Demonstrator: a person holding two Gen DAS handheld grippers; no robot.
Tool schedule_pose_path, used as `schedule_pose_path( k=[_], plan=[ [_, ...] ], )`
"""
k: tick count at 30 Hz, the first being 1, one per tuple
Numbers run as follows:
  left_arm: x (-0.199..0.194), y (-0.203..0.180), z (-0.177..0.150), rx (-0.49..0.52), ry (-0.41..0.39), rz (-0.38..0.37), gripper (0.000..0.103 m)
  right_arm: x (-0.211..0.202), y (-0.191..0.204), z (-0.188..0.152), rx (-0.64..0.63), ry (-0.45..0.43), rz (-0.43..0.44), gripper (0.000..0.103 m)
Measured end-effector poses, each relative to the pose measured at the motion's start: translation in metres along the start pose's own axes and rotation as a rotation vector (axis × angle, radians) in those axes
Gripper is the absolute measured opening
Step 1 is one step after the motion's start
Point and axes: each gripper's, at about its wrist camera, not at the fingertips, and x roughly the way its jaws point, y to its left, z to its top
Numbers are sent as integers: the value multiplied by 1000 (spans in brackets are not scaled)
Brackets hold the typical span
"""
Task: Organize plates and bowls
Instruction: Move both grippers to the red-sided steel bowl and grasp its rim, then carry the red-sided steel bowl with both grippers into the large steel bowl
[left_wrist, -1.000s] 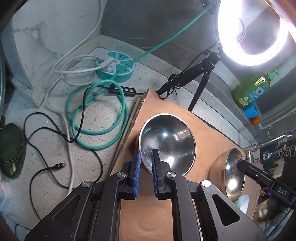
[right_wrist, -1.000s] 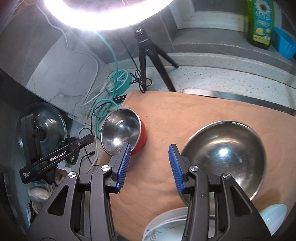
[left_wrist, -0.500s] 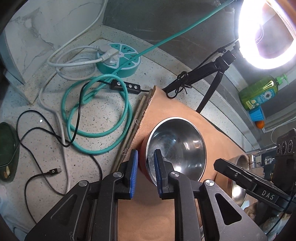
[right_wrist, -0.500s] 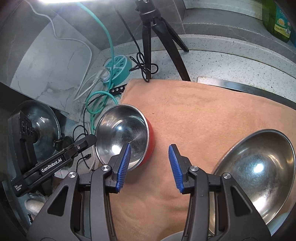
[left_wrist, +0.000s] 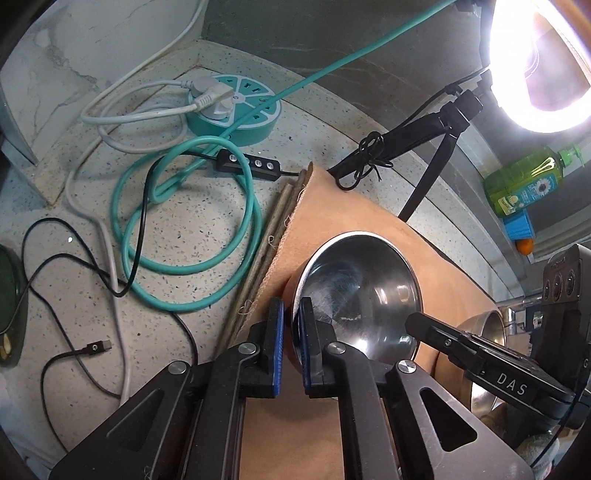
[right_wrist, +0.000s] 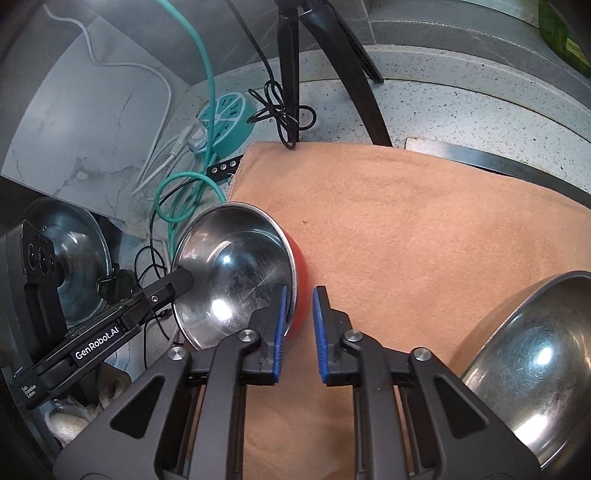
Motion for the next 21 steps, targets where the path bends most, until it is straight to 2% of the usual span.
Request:
schedule_pose_path(
  k=[2, 11, 21],
  plan=[
    [0, 0, 0, -2, -1, 1, 6, 1, 2, 1, -7, 3, -2, 8],
    [-13, -8, -5, 18, -19, 0, 6, -10, 5, -5, -14, -1, 9, 8],
    [-43, -44, -14, 96, -63, -42, 6, -62, -5, -21, -11, -48, 44, 8]
  ],
)
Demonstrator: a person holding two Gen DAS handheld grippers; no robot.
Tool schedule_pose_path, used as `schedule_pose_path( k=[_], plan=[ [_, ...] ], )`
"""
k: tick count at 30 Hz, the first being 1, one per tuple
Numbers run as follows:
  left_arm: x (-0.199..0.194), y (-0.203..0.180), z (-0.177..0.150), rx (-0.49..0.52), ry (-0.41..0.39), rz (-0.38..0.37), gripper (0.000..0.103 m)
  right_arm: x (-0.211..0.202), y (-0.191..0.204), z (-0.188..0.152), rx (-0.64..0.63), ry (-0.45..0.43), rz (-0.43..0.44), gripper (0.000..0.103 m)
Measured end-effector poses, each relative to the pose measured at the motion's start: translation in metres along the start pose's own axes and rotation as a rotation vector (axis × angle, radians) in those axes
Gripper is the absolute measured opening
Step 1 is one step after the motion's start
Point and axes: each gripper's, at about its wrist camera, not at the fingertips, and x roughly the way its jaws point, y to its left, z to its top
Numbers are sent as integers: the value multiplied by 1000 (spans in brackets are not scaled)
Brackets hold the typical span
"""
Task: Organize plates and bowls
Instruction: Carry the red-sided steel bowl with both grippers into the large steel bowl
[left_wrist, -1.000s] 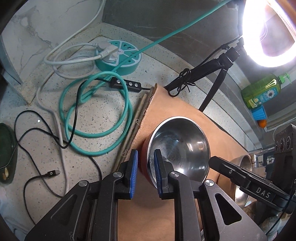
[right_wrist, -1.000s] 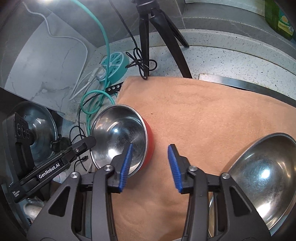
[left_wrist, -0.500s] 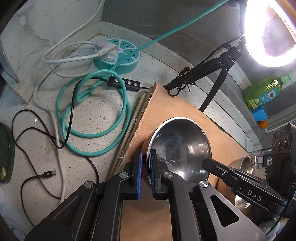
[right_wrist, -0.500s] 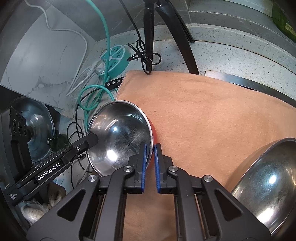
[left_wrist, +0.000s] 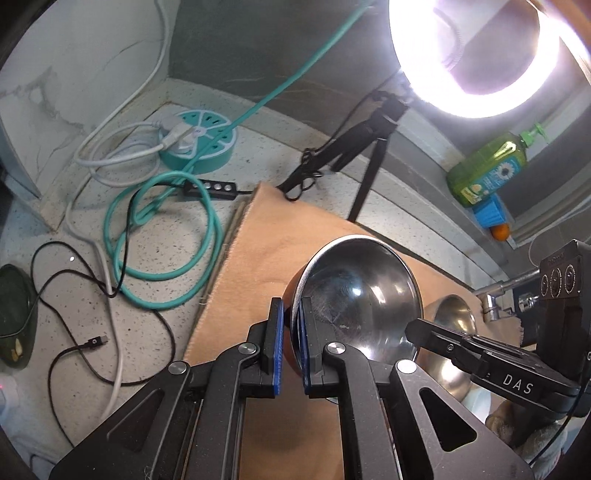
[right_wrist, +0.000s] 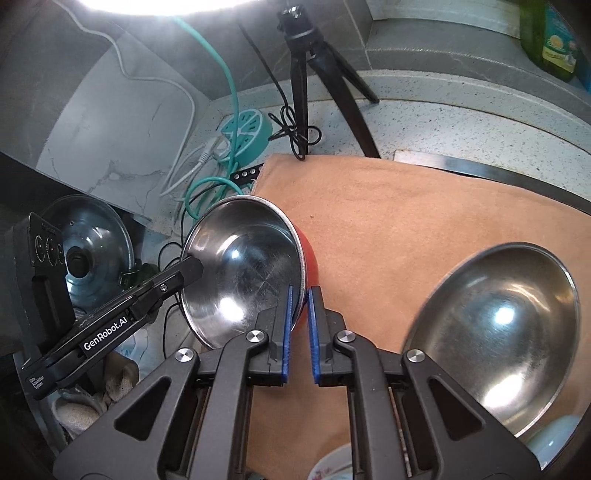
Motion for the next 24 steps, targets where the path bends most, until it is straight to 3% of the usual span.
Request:
schedule_pose_path(
  k=[14, 24],
  plan=[
    [1, -81, -11, 127, 14, -95, 6, -78, -49, -24, 57, -90, -40, 8],
    [25, -130, -27, 216, 66, -107, 6, -105, -97, -41, 125, -125, -100, 8]
  ],
)
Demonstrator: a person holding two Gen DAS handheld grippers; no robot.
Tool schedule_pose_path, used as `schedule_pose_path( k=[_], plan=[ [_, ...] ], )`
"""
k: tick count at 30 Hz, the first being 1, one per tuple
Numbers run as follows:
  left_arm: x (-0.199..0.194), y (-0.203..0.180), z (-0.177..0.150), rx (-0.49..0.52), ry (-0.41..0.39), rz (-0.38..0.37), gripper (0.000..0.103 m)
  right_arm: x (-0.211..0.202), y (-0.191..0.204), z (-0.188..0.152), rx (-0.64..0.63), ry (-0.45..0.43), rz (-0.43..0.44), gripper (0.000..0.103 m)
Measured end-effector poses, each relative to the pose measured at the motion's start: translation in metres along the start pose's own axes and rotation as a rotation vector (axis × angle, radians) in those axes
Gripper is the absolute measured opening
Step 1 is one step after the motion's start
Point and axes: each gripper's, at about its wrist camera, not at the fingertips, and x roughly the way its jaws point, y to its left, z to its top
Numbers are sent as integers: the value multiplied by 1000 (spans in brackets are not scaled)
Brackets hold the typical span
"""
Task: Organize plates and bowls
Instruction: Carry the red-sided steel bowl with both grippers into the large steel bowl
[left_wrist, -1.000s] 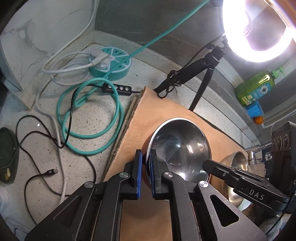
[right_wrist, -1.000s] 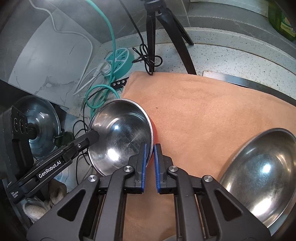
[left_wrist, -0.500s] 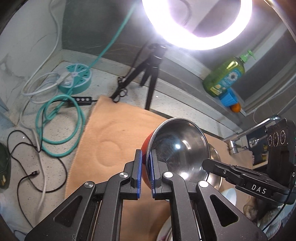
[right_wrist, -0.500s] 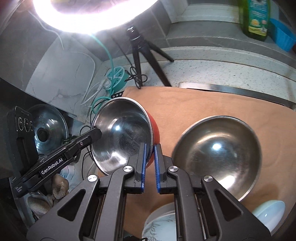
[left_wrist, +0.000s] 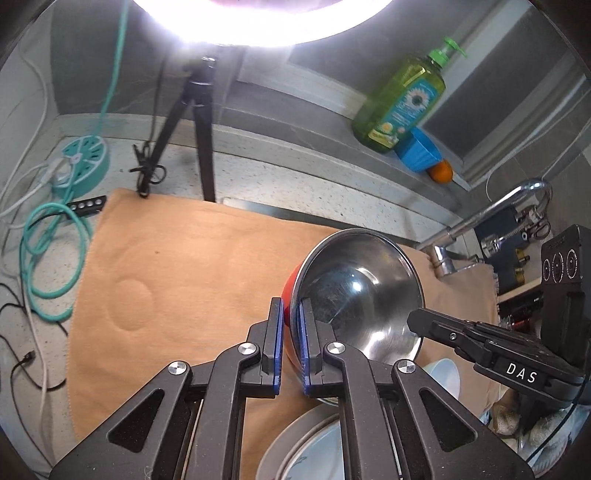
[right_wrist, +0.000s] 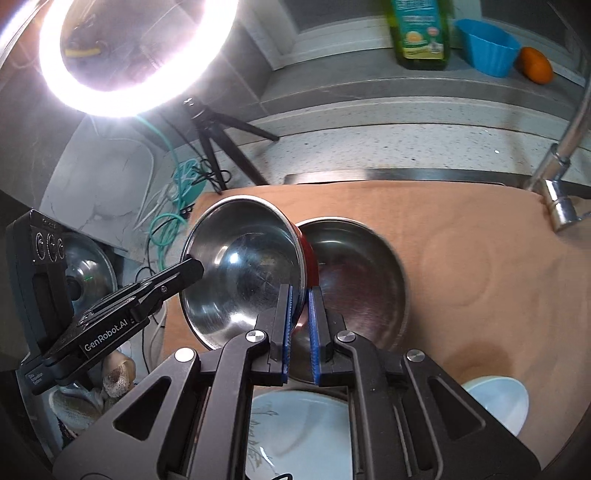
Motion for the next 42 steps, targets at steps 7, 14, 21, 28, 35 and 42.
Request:
schedule_pose_path(
  k=[7, 14, 21, 28, 35, 42],
  plan=[
    [21, -17, -5, 45, 43, 31, 6, 8, -25, -5, 14, 17, -52, 8],
    [39, -21, -9, 60, 80, 73, 6, 23, -29, -10, -2, 45, -93, 8],
    [53, -25, -13, 76, 106, 100, 6, 33, -32, -10, -11, 59, -125, 8],
    [59, -30, -14, 96, 115, 119, 6, 42, -38, -7, -17, 73, -154, 8],
    [62, -34, -12, 114, 122, 130, 6, 42, -40, -7, -25, 78, -162, 8],
    [65, -37, -12, 127, 136, 141, 6, 42, -38, -6, -37, 83, -168, 11]
  ],
)
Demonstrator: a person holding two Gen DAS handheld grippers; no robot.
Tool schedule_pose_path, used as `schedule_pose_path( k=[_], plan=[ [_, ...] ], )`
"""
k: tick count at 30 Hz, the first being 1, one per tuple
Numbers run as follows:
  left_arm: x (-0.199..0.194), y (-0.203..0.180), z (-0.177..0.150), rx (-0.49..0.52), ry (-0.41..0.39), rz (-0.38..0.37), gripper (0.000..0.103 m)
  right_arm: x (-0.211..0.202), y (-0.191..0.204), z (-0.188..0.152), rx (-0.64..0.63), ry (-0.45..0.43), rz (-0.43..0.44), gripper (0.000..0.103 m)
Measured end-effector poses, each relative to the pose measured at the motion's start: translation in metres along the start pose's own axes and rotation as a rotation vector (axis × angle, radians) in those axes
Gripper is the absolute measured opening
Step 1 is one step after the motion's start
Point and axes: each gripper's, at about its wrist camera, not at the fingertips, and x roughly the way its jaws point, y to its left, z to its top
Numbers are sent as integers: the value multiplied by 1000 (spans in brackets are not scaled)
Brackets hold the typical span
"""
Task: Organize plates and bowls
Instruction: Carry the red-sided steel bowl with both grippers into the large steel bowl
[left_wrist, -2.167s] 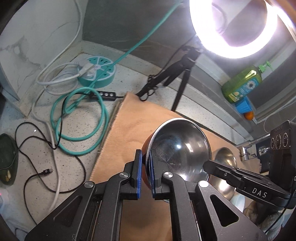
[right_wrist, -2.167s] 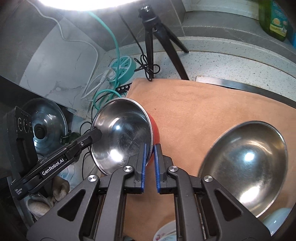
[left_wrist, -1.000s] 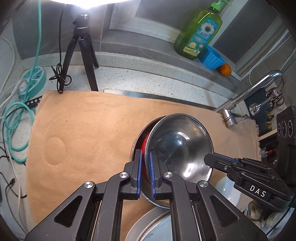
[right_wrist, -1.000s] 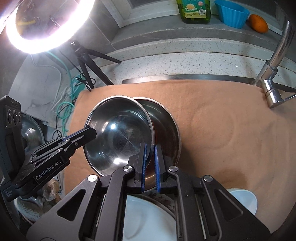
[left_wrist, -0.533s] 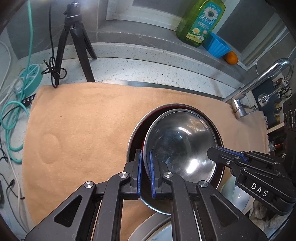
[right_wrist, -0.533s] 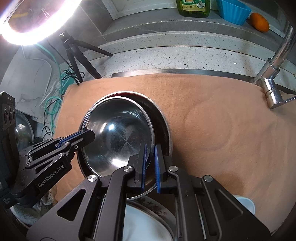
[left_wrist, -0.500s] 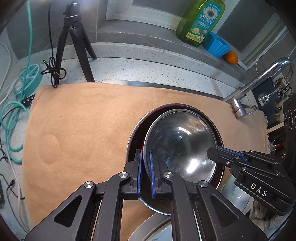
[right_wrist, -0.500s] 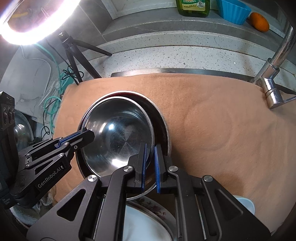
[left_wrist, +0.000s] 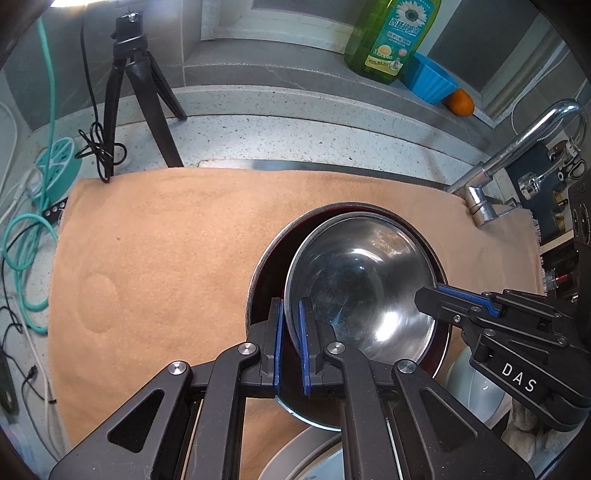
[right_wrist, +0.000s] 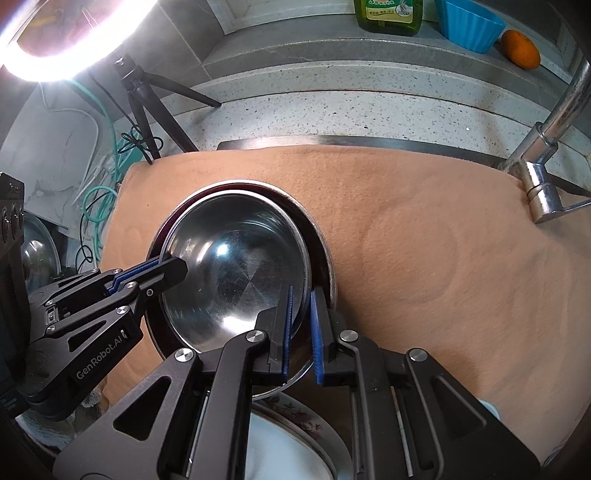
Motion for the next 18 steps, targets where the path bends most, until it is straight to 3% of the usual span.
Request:
schedule_pose_path(
  k=[18],
  plan=[
    [-6, 5, 0, -15, -3, -13, 8, -1, 2, -1, -13, 5, 7, 17]
  ],
)
